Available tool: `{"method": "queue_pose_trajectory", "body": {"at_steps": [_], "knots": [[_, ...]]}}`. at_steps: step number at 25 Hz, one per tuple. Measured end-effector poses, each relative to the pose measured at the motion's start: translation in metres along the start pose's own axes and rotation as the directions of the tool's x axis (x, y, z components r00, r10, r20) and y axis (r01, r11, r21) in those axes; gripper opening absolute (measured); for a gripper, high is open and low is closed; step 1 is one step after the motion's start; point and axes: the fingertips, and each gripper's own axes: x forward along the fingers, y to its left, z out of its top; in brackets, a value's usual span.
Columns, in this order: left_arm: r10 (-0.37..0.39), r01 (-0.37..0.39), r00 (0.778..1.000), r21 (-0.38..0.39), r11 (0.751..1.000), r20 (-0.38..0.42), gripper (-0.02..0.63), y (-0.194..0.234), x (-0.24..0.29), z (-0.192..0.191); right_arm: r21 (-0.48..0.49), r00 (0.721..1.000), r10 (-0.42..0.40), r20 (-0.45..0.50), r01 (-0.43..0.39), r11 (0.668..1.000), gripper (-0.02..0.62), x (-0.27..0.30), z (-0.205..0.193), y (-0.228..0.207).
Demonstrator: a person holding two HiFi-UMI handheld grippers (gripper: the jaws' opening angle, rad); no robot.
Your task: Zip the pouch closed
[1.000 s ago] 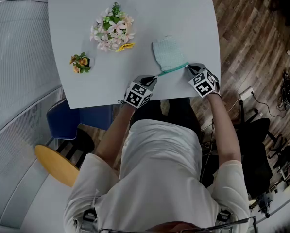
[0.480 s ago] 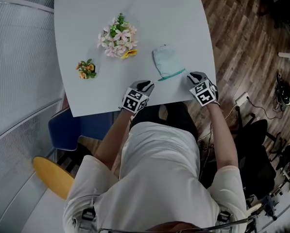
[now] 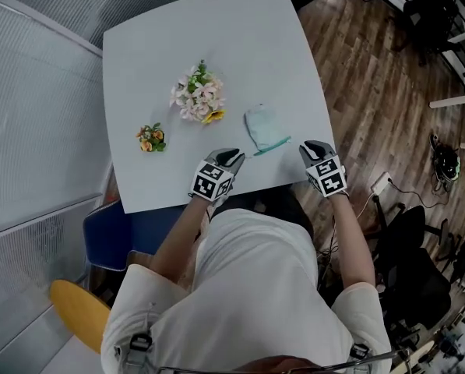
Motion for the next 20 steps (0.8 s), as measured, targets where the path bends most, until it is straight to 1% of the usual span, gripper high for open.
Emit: {"method": "queue_pose_trajectory", "body": {"at_steps": [4, 9, 14, 20], "knots": [[0.008, -0.009, 0.995, 0.011, 1.000, 0.101, 0.079, -0.015, -0.027, 0.035, 0.072, 0.994, -0.043, 0.098, 0.036, 0.997, 0.063, -0.039, 0.024, 0.001], [0.042, -0.046, 0.980, 0.015, 0.999, 0.196, 0.078, -0.041, -0.057, 0.069, 0.115, 0.976, -0.070, 0.207, 0.047, 0.992, 0.057, -0.091, 0.043, 0.006], [0.081, -0.087, 0.958, 0.010, 0.996, 0.274, 0.063, -0.077, -0.087, 0.095, 0.095, 0.948, -0.078, 0.308, 0.051, 0.994, 0.032, -0.145, 0.056, 0.012], [0.125, -0.134, 0.933, 0.005, 0.991, 0.337, 0.048, -0.126, -0.110, 0.102, 0.050, 0.919, -0.046, 0.393, 0.028, 0.998, 0.020, -0.204, 0.055, 0.024]]}}
